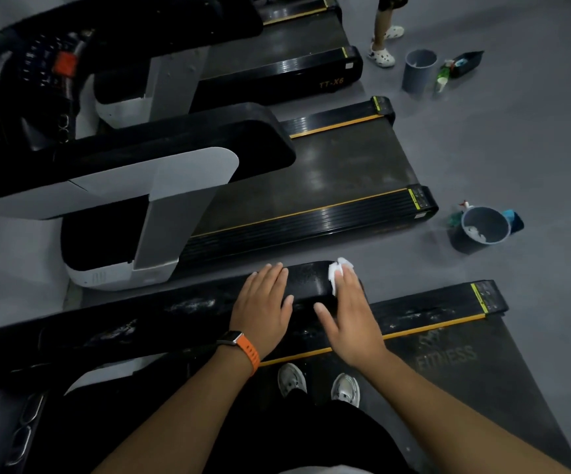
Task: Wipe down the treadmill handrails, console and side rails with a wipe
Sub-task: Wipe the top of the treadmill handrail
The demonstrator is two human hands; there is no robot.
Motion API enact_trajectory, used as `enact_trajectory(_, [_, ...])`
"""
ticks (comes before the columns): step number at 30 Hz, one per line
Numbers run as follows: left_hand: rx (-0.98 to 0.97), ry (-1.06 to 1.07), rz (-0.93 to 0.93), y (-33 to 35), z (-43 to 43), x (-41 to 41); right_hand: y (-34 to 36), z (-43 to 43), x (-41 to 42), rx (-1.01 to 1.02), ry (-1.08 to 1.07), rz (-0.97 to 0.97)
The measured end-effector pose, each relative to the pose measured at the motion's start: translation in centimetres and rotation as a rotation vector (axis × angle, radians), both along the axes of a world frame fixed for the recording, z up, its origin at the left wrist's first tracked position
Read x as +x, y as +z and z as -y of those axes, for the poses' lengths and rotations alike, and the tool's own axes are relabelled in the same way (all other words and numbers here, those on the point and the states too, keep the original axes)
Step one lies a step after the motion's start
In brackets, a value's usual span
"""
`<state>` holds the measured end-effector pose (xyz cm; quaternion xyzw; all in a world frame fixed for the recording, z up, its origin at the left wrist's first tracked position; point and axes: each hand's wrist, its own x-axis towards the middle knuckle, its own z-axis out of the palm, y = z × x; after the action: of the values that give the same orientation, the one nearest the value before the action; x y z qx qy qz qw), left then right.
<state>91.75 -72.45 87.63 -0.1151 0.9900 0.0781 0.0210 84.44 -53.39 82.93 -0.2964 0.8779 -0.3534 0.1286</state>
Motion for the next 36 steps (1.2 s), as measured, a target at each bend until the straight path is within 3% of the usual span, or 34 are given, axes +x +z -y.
enact_trajectory(7, [-0.014, -0.034, 0.015, -0.3, -0.6, -0.6, -1.5, 0.1, -1.8, -0.081, 0.067, 0.016])
enact_trajectory(13, [-0.024, -0.018, 0.038, -0.1, -0.7, -0.7, -2.5, -0.7, -1.2, -0.247, -0.203, 0.456])
enact_trajectory(18, [-0.002, -0.014, 0.017, -0.3, -0.8, -0.7, -1.9, -2.4, 2.1, -0.228, -0.068, 0.282])
enact_trajectory(24, [-0.004, -0.003, 0.034, -0.3, -0.8, -0.6, -4.4, -1.5, -1.6, -0.229, -0.27, 0.584])
enact_trajectory(31, [0.006, -0.016, 0.031, -0.1, -0.6, -0.7, -1.8, -1.7, -0.2, -0.246, -0.02, 0.317])
enact_trajectory(36, [-0.002, -0.023, 0.073, 0.3, -0.1, -0.4, -3.9, -1.9, -0.9, -0.239, -0.267, 0.625])
